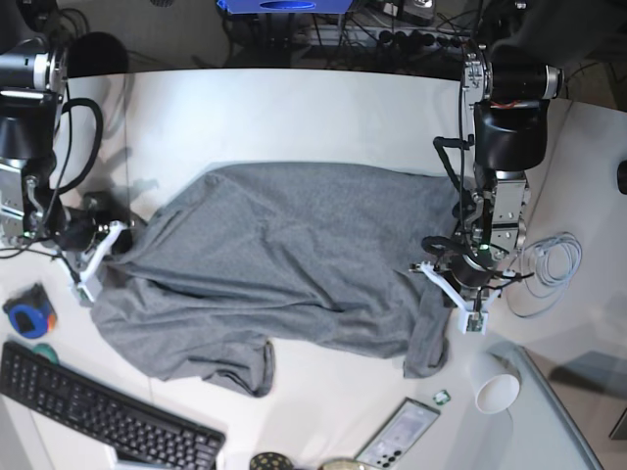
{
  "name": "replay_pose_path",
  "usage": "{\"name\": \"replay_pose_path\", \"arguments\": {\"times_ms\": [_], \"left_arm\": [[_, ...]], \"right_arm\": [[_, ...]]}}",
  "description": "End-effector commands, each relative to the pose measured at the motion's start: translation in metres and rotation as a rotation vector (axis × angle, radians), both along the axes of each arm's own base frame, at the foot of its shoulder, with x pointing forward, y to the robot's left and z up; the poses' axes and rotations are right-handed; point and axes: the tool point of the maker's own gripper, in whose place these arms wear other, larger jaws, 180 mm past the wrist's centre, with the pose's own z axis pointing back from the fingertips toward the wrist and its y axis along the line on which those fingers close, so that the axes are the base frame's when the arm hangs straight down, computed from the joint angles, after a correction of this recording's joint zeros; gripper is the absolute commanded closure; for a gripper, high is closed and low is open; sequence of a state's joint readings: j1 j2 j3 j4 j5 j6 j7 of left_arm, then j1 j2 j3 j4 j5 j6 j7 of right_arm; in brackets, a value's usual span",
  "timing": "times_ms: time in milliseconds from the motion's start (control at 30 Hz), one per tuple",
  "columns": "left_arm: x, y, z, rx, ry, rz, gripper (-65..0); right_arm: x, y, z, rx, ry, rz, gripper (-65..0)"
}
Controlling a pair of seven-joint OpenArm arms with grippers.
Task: Layout the t-shirt on the table in an organized manner, then fold the t-shirt properly
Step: 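Pull the grey shirt edges apart with both grippers, then release, then move the right gripper onto the shirt middle and grasp fabric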
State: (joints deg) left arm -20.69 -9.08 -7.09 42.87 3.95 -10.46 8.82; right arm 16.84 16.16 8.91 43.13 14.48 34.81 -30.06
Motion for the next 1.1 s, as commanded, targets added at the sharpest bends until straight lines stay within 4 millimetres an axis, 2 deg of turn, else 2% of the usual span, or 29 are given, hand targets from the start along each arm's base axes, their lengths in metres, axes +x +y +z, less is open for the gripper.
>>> {"name": "replay_pose_path", "arguments": {"times_ms": [0, 133, 233, 400, 500, 633, 733, 800, 933, 1067], "left_arm": [[0.014, 0.008, 0.028, 0.016, -0.086, 0.004, 0.0], [0.002, 0.018, 0.063, 0.061, -0.186, 0.009, 0.0], [-0.013, 0.036, 0.083, 0.078, -0.221, 0.061, 0.0], [-0.041, 0.054, 0.102, 0.118, -0.248, 0.1, 0.0], [-0.064, 0.066, 0.106, 0.146, -0.251, 0.121, 0.0], [-0.101, 0.091, 0.109, 0.189, -0.24, 0.179, 0.0], [-0.132, 0.118, 0.109, 0.228, -0.215, 0.242, 0.0], [-0.151, 0.139, 0.11, 0.255, -0.201, 0.293, 0.0], [-0.184, 0.176, 0.113, 0.298, -0.172, 0.389, 0.0], [-0.203, 0.184, 0.108, 0.294, -0.133, 0.373, 0.0]], "right_arm": [[0.01, -0.014, 0.012, -0.049, -0.022, -0.002, -1.4], [0.007, -0.013, 0.035, -0.117, -0.054, 0.062, -1.4], [0.006, -0.005, 0.063, -0.174, -0.13, 0.121, -1.4], [0.001, 0.005, 0.095, -0.237, -0.209, 0.179, -1.4], [0.002, 0.023, 0.107, -0.221, -0.253, 0.194, -1.4], [0.0, 0.04, 0.108, -0.193, -0.268, 0.204, -1.4], [0.0, 0.056, 0.106, -0.156, -0.271, 0.205, -1.4], [0.005, 0.07, 0.109, -0.138, -0.283, 0.226, -1.4], [-0.001, 0.105, 0.104, -0.121, -0.276, 0.33, -1.4], [-0.006, 0.136, 0.102, -0.091, -0.277, 0.395, -1.4]]}}
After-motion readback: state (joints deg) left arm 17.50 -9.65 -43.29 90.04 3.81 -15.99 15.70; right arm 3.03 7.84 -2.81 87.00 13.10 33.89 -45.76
